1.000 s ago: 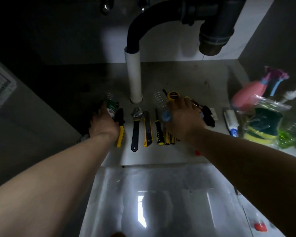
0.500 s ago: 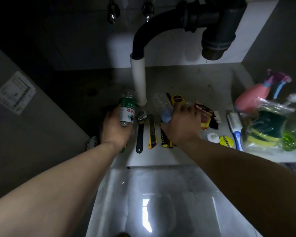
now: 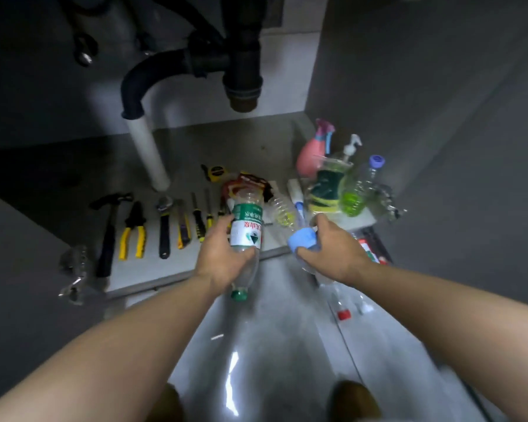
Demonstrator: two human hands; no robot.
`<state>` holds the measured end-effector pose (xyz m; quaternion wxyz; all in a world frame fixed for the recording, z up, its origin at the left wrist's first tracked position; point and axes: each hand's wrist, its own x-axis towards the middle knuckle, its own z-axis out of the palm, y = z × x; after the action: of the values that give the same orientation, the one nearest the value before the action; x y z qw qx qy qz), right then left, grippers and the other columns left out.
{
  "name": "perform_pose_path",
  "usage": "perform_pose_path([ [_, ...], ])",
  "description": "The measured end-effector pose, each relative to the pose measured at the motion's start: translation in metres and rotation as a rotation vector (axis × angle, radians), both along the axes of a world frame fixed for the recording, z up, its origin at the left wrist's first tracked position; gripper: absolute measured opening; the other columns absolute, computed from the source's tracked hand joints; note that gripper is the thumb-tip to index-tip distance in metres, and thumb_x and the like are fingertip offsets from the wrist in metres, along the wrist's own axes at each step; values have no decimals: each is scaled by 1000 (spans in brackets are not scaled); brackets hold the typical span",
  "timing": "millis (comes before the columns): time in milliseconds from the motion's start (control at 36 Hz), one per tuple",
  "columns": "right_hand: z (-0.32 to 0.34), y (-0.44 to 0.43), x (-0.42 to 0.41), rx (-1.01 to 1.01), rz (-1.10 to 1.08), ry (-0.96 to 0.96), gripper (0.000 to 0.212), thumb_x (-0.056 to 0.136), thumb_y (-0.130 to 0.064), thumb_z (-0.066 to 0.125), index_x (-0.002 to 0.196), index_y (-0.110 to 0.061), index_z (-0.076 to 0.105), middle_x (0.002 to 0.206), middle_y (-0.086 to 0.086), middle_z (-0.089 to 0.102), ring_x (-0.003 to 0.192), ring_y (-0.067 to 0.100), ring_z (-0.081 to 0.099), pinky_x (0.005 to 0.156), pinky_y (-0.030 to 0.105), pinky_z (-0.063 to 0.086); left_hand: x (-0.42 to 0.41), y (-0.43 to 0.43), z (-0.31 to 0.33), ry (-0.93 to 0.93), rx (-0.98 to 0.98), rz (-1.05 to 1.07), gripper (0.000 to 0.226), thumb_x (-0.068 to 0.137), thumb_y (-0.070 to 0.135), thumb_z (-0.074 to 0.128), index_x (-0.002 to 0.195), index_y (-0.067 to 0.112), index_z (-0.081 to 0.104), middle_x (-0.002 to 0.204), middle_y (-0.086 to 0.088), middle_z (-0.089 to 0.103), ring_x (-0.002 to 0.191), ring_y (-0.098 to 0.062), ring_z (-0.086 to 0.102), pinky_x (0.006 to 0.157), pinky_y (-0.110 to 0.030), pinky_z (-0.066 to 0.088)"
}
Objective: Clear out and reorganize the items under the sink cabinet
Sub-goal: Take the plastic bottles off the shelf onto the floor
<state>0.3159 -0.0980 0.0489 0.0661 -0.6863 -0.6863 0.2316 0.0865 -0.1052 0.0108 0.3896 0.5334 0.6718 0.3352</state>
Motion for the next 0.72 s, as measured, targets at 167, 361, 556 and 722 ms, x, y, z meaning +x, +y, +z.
perform_pose_path([
  [167,-28,-39,51,-112,19,39,62,82,-50,69,129,-24,38,113,3,61,102,27,62,74,32,44,58,-44,-30,-234,-124,77,66,74,8,86,121,36,50,102,15,63,81,6,63,58,-11,49],
  [361,-86,-61,64,-228,-26,149,65,83,-46,72,133,-23,37,122,3,63,92,11,58,81,26,44,84,-70,-76,-297,-291,103,62,79,13,85,123,34,46,103,13,61,88,-1,62,56,-11,51],
  [556,-134,-59,54,-241,-125,136,64,87,-42,71,133,-12,40,120,12,61,106,26,64,91,40,55,101,-66,-119,-347,-369,203,61,80,13,85,121,27,42,102,5,61,89,-9,66,77,-33,61],
  [722,-155,-55,43,-191,-97,1,74,89,-46,68,143,-12,31,127,14,55,115,30,57,93,46,54,113,-52,-138,-288,-380,213,59,81,15,85,124,20,45,122,-9,66,105,-24,69,91,-48,59],
])
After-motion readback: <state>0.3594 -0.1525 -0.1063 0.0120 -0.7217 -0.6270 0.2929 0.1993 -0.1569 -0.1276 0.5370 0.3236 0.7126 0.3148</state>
